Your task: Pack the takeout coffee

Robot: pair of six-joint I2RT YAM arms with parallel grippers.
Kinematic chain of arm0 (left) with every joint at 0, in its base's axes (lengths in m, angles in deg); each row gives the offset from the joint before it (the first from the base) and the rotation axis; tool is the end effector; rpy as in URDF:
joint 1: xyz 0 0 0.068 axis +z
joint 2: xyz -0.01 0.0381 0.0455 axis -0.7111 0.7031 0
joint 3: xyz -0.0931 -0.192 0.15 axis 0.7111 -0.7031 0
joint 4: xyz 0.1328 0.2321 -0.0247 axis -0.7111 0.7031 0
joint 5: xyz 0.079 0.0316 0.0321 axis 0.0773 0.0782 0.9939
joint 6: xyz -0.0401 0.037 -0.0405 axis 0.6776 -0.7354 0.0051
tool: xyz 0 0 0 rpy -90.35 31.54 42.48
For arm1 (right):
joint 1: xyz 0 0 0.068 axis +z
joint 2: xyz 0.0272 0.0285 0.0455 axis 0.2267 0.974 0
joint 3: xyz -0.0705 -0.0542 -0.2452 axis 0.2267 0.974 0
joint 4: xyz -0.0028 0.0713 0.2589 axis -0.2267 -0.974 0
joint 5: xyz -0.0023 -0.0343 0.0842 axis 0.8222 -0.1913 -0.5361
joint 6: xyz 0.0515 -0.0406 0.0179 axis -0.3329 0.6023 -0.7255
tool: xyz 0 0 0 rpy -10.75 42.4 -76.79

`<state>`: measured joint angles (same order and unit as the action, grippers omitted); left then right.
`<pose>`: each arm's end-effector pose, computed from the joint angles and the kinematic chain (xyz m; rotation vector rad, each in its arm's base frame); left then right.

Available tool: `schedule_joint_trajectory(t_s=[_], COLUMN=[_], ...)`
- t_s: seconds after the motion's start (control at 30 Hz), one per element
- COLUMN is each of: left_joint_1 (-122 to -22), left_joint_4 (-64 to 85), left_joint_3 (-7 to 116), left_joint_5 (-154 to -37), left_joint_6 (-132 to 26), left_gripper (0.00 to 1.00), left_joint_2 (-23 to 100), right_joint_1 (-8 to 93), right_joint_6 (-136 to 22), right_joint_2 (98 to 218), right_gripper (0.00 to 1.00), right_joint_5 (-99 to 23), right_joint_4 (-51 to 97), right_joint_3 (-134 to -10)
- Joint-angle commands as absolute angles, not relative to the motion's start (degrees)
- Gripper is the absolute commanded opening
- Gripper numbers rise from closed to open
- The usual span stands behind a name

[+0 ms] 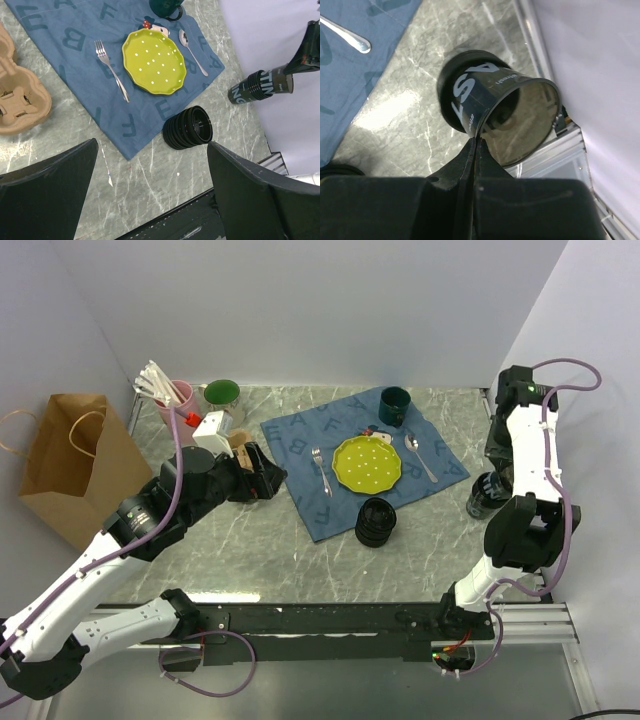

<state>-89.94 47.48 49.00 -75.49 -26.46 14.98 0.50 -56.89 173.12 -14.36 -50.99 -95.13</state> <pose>0.1584 -0.1408 0.3916 -0.0351 1.9860 -0.7685 0.3248 -0.0883 0.3162 0.5307 2.7528 -0.4271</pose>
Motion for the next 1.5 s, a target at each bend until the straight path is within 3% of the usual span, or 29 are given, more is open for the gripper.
schedule_joint_trajectory(t_s=[0.0,0.43,0.77,0.9,1.13,1.47], left_joint_1=[-90.15,-90.15,-89.53,-80.96,-73.19,-66.16], left_joint_4=[46.01,48.54,56.98,62.69,67.97,62.98], left_joint_3=[49.74,51.31,56.06,57.47,55.73,41.92], left_joint_5=[-75.89,-75.10,-69.32,-71.84,-71.42,-78.97], left_joint_6=[-26.97,-26.01,-21.53,-19.24,-16.43,-13.88], left_gripper=[0.97,0.97,0.98,0.97,0.98,0.98], left_joint_2=[14.65,15.26,18.87,19.39,18.78,14.74], right_joint_1=[1.15,8.52,34.87,54.08,78.09,96.59], right_joint_6=[-59.24,-60.31,-54.24,-46.01,-38.95,-43.15], right_joint_2=[170.83,171.80,172.68,170.83,168.46,163.36], right_gripper=[0.00,0.00,0.00,0.00,0.00,0.00], right_joint_5=[-11.14,-5.79,-6.04,-2.28,6.96,1.87], right_joint_4=[-55.17,-59.93,-53.86,-45.18,-33.22,-23.61], right_joint_3=[-101.26,-116.65,-121.05,-115.52,-99.72,-84.49])
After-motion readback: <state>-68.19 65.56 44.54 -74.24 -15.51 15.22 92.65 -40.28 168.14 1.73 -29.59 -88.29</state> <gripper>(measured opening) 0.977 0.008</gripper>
